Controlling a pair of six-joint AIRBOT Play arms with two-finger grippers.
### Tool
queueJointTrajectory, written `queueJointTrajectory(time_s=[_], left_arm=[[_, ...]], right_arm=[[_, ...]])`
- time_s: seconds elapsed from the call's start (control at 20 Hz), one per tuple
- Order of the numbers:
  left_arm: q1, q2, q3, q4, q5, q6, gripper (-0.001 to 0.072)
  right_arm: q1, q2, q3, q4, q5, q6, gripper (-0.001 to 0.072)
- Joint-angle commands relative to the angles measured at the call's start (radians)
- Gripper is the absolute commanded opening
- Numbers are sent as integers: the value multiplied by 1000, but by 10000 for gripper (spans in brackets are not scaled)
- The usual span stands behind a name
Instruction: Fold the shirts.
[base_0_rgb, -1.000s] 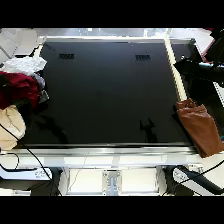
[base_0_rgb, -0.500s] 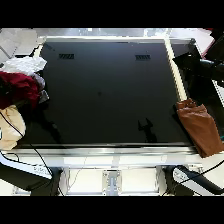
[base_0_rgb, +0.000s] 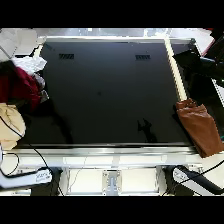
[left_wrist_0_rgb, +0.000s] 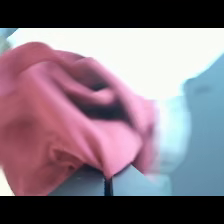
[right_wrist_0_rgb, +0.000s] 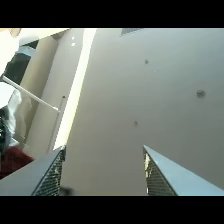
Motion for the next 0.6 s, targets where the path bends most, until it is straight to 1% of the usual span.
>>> queueJointTrajectory(time_s=[0.0, 0.05, 0.1, 0.2, 0.3, 0.45, 0.5, 0.55], left_arm=[[-264, 199, 1, -397, -8, 263, 4], [-346, 222, 0, -463, -19, 280, 4], [-431, 228, 0, -493, -36, 280, 4], [-576, 204, -2, -499, -113, 277, 4], [-684, 142, -3, -499, -202, 272, 5], [-771, -2, -3, -495, -236, 216, 7], [-776, -47, -3, -495, -237, 190, 42], [-776, -86, -3, -495, -243, 168, 297]], right_arm=[[0, 1, 1, 13, -3, -5, 534], [-3, 1, 1, 5, -4, -5, 534], [-7, 1, 1, -15, -5, -5, 534], [-17, 1, 7, -83, 3, -4, 534], [-17, 1, 9, -134, 5, -4, 534], [-16, 0, 9, -147, 15, -4, 534], [-16, 0, 8, -147, 36, -4, 534], [-11, -1, 8, -150, 77, -4, 534]])
